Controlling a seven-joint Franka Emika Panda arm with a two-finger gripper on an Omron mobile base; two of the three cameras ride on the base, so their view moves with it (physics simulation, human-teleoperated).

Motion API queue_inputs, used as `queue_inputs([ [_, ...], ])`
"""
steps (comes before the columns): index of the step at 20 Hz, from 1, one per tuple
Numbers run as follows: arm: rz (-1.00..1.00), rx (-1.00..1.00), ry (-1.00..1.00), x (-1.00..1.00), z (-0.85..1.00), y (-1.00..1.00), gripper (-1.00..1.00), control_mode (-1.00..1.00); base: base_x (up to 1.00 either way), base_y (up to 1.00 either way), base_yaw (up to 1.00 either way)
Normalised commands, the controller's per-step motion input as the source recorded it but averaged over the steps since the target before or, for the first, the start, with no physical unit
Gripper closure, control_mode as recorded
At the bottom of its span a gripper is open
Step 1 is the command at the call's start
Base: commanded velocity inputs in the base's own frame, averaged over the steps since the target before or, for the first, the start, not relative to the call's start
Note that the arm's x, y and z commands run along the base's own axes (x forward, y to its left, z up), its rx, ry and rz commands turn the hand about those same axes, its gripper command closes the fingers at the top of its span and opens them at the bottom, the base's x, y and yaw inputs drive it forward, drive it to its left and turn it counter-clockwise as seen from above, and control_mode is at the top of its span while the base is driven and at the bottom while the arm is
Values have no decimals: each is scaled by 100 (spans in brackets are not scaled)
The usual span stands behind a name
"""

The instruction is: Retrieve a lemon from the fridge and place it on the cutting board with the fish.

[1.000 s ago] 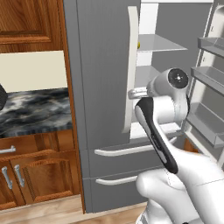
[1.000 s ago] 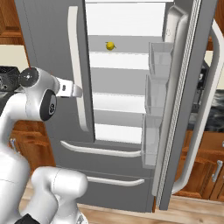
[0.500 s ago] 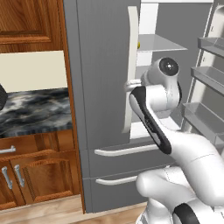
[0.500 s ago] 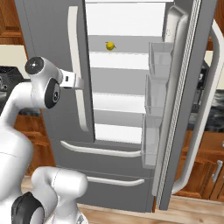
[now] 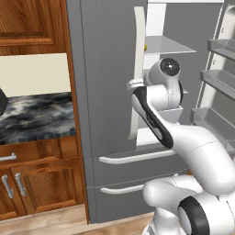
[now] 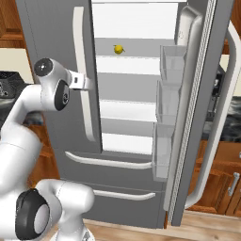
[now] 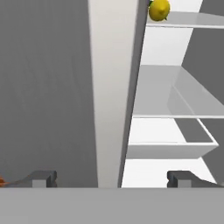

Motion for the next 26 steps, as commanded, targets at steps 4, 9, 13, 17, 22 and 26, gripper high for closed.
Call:
queue_inputs([
  [4,0,0,-6,36,0,2,-100,-100,0,0,0],
  [9,0,0,-7,37,0,0,-100,-100,0,0,0],
  [13,0,-2,-4,36,0,6,-100,-100,0,0,0],
  [17,0,-1,-2,36,0,14,-100,-100,0,0,0],
  [22,0,0,0,35,1,2,-100,-100,0,0,0],
  [26,0,0,0,36,0,0,-100,-100,0,0,0],
])
